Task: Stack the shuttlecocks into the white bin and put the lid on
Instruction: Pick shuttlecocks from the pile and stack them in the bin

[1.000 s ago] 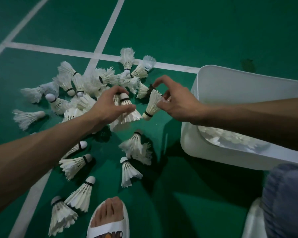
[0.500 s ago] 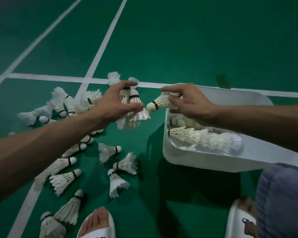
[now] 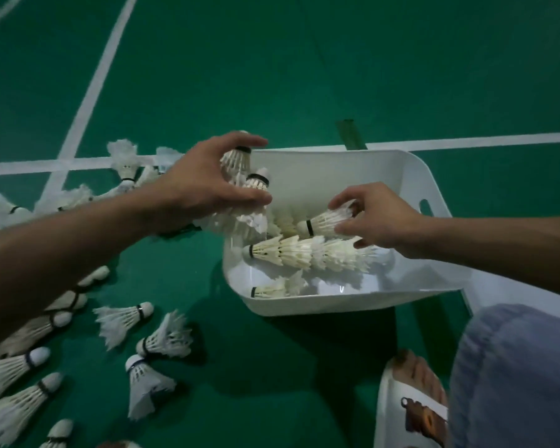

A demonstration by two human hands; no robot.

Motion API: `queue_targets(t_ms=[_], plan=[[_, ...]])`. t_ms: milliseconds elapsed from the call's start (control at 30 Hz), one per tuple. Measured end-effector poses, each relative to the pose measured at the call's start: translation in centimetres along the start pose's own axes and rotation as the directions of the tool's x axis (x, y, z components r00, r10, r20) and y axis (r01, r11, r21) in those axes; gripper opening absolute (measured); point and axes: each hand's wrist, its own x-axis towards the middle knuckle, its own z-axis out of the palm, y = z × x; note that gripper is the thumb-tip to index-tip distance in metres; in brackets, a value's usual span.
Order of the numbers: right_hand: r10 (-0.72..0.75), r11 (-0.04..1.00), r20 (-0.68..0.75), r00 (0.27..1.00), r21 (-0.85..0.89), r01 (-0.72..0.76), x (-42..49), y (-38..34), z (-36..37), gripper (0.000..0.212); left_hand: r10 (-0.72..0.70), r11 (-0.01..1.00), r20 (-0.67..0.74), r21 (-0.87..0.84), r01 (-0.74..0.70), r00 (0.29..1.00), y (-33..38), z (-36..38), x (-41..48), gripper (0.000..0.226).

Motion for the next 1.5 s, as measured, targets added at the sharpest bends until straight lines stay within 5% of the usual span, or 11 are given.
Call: queue_targets(t_ms=[233, 467, 967, 1033, 1100, 1300, 1500], plan=[[0.079, 0.989, 0.141, 0.987, -0.135, -0.06, 0.7, 3.3, 0.8, 0.032, -0.008, 0.985, 0.075, -0.169, 0.02, 0.997, 2.5, 0.4, 3.6, 0.077], [0.112, 0.945, 0.176, 0.978, -0.323, -0.05, 0.4, 4.7, 3.0, 0.029, -0.084, 0.984, 0.234, -0.137, 0.118, 0.969, -2.0, 5.1, 5.0, 0.079], [0.246, 0.969, 0.249, 0.937, -0.081, -0.233, 2.1, 5.8, 4.8, 0.014, -0.081, 0.997, 0.208, 0.0, 0.083, 0.975, -3.8, 4.8, 5.9, 0.08], [0.273, 0.962, 0.244, 0.931, -0.041, -0.271, 2.0, 5.4, 4.9, 0.03, -0.095, 0.995, 0.216, -0.008, 0.099, 0.972, -3.9, 4.9, 5.7, 0.08], [0.265, 0.964, 0.24, 0.934, -0.067, -0.256, 1.9, 5.0, 4.9, 0.044, -0.099, 0.995, 0.22, -0.011, 0.104, 0.97, -3.9, 4.9, 5.6, 0.08], [0.176, 0.967, 0.166, 0.97, -0.214, -0.139, 1.9, 4.8, 4.5, 0.025, -0.122, 0.991, 0.262, -0.029, 0.134, 0.957, -4.0, 4.4, 5.6, 0.078], [0.148, 0.985, 0.038, 0.988, -0.098, -0.144, 2.6, 4.9, 1.7, 0.024, -0.088, 0.995, 0.448, -0.011, 0.104, 0.89, -3.7, 4.2, 5.6, 0.071]])
